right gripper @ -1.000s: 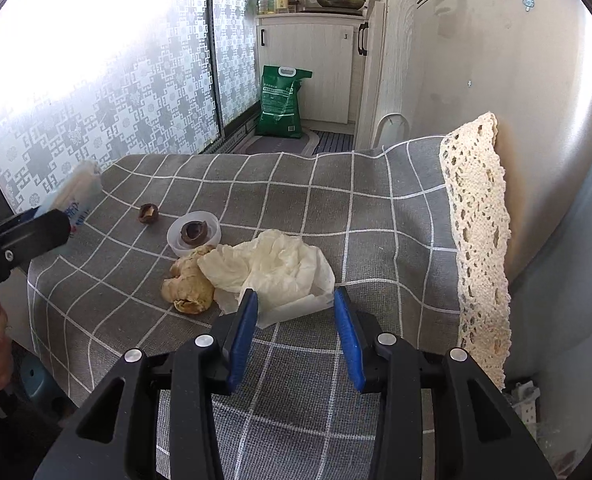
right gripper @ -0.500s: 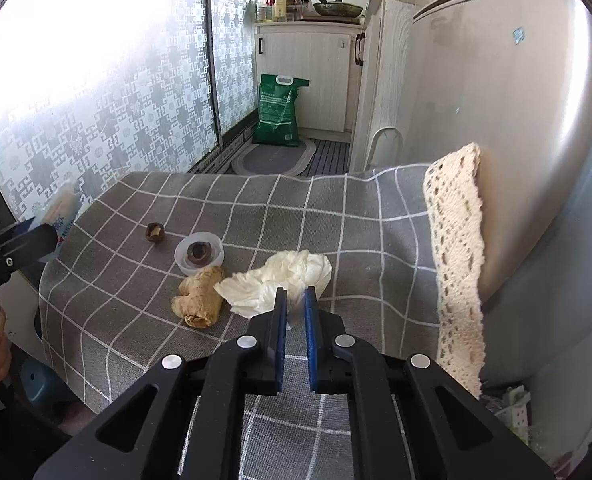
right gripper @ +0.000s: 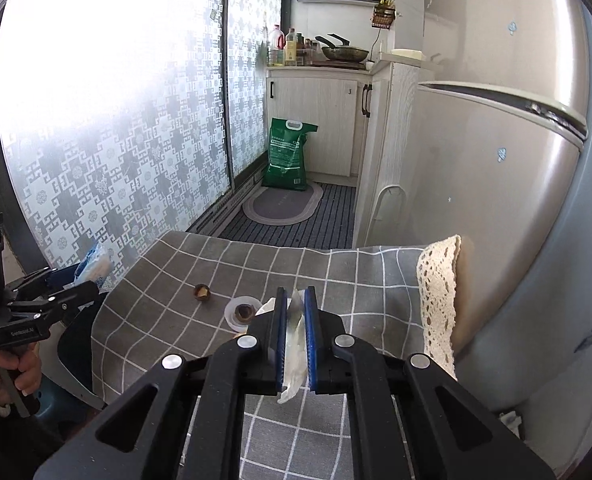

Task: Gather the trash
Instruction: 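Lift the wipes packet with the left gripper while the right gripper grasps the white glove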

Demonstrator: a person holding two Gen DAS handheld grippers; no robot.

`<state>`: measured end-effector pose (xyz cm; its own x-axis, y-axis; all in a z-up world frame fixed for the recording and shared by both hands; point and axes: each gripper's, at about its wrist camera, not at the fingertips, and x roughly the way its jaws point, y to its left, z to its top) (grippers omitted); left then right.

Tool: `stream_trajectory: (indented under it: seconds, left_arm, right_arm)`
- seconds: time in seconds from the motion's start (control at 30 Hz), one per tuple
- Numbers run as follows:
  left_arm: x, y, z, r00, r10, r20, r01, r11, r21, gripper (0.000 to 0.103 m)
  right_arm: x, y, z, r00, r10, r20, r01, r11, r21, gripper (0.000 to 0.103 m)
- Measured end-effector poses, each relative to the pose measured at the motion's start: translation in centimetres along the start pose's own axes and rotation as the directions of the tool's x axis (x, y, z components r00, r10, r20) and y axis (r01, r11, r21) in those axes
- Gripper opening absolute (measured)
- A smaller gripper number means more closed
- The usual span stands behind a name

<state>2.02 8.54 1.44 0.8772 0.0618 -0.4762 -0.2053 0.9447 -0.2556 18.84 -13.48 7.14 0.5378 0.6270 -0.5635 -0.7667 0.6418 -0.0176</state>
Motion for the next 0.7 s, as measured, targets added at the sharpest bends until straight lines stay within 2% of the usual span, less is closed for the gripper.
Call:
stream_trajectory:
  seconds: [0.27, 0.7]
  left_arm:
    - [-1.1, 2.4, -0.5, 0.999, 0.046, -0.009, -0.046, 0.999, -0.010, 0.070]
    - [-2.5, 7.2, -2.3, 0.988, 0.141, -0.070, -0.143, 0.989, -0.031, 0.070]
  right_arm:
    - [0.1, 3.6, 1.6, 0.998, 0.050, 0.025, -0.049, 0.998, -0.038, 0.008]
    - [1.8, 10.1, 3.4, 0.988, 0.150, 0.025, -0.147, 0.985, -0.095, 0.008]
